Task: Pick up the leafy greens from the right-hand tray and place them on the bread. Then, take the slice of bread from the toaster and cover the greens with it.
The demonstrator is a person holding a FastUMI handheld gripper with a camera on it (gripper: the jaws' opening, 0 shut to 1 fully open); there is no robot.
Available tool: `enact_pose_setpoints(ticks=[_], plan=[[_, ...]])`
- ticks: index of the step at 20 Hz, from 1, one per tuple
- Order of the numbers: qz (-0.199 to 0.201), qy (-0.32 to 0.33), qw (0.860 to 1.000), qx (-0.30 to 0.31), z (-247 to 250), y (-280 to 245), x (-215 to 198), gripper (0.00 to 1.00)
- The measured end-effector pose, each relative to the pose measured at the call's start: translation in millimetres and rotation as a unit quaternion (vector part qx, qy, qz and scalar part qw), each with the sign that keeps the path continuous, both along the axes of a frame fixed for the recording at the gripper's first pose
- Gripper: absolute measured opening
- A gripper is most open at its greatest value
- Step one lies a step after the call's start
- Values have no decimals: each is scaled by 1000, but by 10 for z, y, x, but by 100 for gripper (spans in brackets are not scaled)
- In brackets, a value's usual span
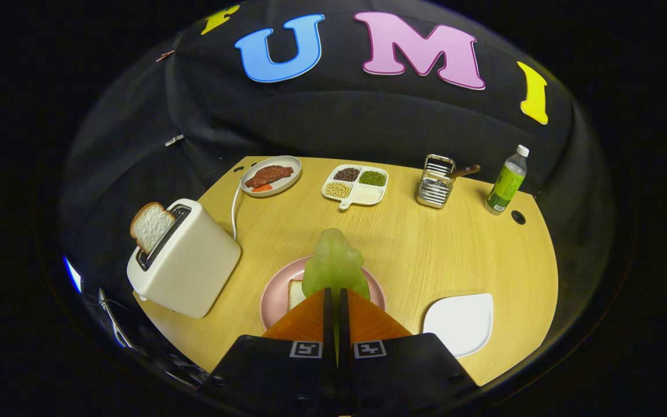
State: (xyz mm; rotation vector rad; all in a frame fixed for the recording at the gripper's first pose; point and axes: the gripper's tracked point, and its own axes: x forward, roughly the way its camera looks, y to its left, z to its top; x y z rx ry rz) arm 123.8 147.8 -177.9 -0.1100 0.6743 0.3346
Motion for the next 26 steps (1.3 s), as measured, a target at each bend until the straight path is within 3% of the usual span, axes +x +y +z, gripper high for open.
enact_pose_setpoints(ticks=[12,20,24,25,26], plan=[[6,57,998,-20,-589,284,-30,5],[-9,68,996,-52,-787,204,25,7],[-14,61,997,-51,-736,249,6,29],[-12,56,997,-48,-706,280,-13,44],[-8,55,998,-43,-671,325,-50,67]])
